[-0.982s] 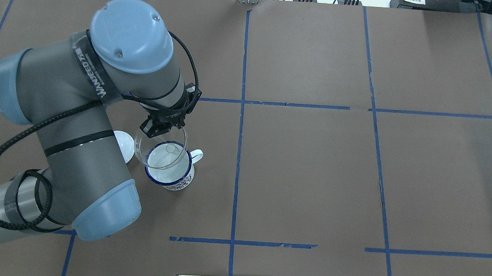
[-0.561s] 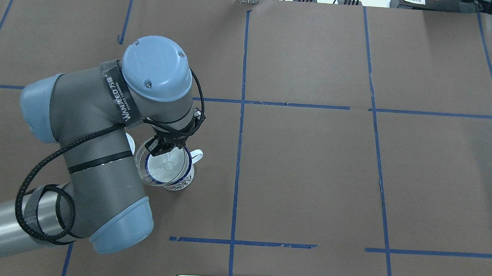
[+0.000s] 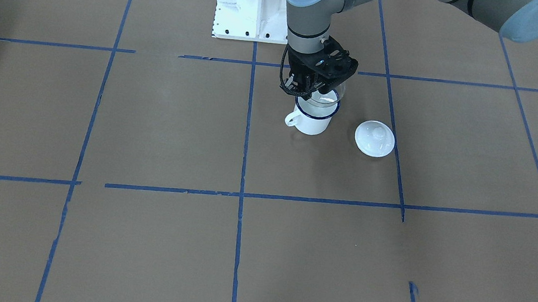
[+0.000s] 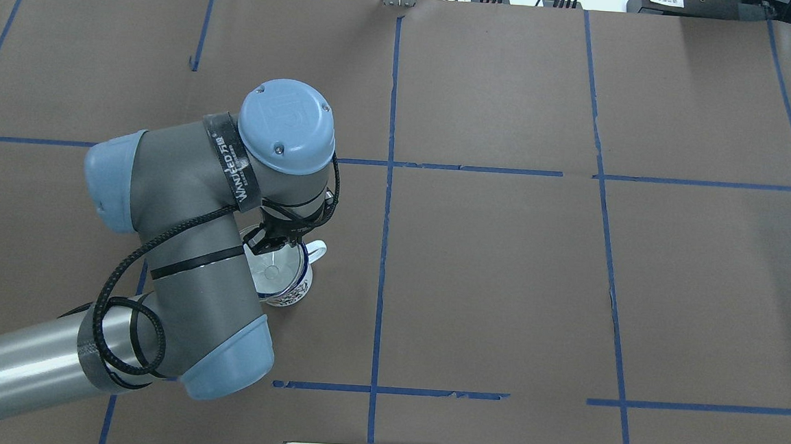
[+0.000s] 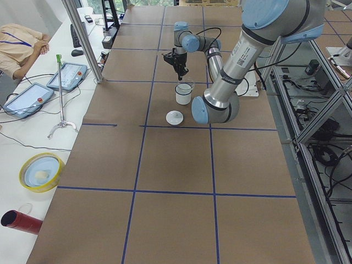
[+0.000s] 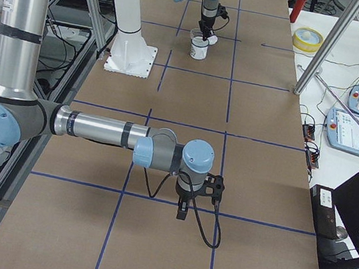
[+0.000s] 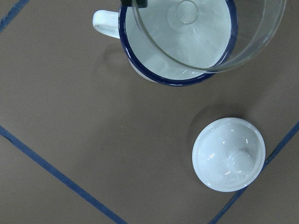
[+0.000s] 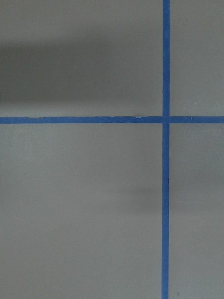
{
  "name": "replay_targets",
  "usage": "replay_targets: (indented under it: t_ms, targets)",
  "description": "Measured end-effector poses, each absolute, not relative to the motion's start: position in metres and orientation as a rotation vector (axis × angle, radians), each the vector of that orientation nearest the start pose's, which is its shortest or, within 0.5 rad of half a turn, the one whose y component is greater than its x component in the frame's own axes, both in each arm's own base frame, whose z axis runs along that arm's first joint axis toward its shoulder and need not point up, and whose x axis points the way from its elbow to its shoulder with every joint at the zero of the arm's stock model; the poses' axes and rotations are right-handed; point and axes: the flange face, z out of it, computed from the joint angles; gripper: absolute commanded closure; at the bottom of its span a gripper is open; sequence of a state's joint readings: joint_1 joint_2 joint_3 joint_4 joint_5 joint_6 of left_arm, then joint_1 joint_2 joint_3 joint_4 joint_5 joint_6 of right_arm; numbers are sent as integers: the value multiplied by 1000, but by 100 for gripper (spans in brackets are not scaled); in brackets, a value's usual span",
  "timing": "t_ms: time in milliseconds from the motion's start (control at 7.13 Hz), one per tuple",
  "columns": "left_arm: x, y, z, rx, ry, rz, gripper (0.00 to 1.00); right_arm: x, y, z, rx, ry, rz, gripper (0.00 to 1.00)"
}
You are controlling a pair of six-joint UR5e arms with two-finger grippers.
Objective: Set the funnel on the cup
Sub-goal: 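Lower the funnel into the mug and open the left gripper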
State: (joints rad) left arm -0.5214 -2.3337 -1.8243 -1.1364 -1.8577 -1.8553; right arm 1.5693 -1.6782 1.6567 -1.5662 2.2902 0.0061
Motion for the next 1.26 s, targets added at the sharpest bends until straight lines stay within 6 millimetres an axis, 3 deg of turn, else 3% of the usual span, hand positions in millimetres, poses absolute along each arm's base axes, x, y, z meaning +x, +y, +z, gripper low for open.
replay_targets:
  t_ms: [841, 982, 1122, 1262]
  targets:
    - [517, -413, 166, -207, 588, -659, 100, 67, -445, 670, -19, -719, 10, 0]
    - [517, -413, 167, -206, 587, -659, 79, 67, -445, 670, -19, -719, 11, 0]
    - [518, -413, 167, -206, 586, -659, 48, 67, -445, 670, -19, -719, 11, 0]
    - [518, -414, 168, -203, 586, -656, 31, 67, -445, 670, -19, -719, 10, 0]
